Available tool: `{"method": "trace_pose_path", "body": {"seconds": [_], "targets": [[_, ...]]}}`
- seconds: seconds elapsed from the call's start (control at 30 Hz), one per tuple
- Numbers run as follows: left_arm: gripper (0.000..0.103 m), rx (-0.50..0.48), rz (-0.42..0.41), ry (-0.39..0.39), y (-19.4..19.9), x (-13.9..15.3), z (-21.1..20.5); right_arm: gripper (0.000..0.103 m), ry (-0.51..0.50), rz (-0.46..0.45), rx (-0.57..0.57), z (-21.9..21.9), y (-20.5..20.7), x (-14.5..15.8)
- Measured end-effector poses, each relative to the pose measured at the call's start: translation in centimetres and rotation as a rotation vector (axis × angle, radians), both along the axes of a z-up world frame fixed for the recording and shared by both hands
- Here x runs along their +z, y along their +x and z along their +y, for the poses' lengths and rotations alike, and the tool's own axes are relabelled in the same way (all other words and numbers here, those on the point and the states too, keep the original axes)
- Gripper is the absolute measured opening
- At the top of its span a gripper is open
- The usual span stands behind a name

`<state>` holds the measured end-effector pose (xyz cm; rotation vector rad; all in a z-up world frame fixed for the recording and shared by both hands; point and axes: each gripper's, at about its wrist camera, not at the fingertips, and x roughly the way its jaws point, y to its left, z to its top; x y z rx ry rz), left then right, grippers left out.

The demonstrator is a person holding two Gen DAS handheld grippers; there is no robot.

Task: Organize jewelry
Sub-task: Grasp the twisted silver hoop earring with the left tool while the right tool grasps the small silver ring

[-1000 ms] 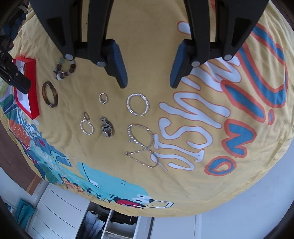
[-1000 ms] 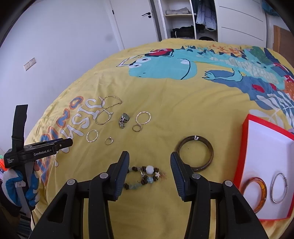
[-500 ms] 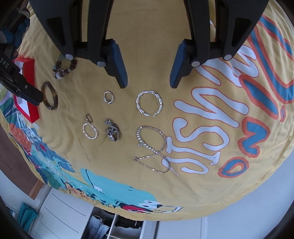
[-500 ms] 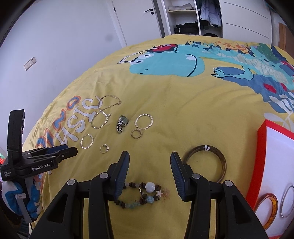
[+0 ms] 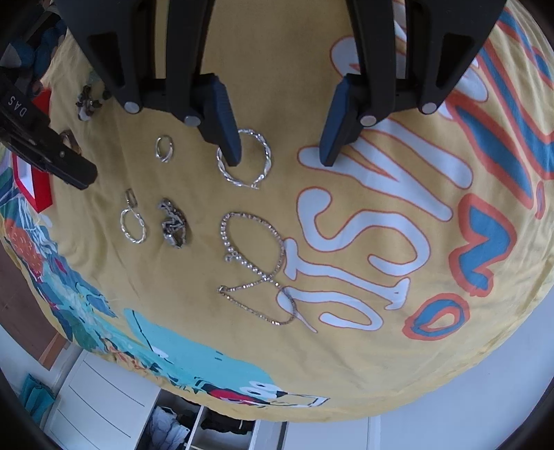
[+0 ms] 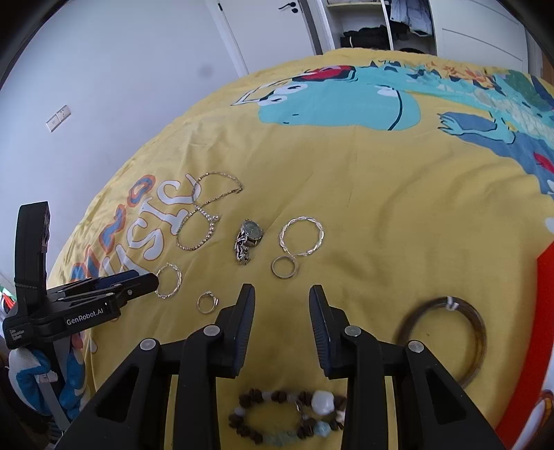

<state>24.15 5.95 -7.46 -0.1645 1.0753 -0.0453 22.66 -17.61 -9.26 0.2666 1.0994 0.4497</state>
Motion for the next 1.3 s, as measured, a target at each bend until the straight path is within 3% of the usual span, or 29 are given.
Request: {"method": "trace_pose_path", "body": {"seconds": [0.33,0.47,0.57,0.67,0.97,1.3], "targets": [[0.033,-0.041,0.021,0.002,1.2,-1.7,0.0,0.031,-0.021,0.056,-0.005,2.2,2.3,-2.9],[0.018,-0.043,0.012,0.009,1.4,-2.1,0.1,0.031,-0.029,0.063,-0.009,2.8,2.8,-3.6],[0.011,-0.041,0.008,0.007,1.5,-2.2,0.2,0.021,-0.036,0.072,-0.019,3.0,3.1,-4.1],[0.005,-0.047,0.001,0.019,1.4,-2.1,-0.1,0.020,-0.049,0.069,-0.014,3.1,3.1,-4.1],[0.005,-0.022,-0.011,0.012,0.3,-0.8,0.0,0.020,-0.052,0.030,-0.006,2.2,1.5,-2.2],[0.005,-0.003,-0.041,0.029,-2.8,2.6,0.2,0.020,-0.035,-0.029,-0.036,-0.6,-2.0,3.1]]}}
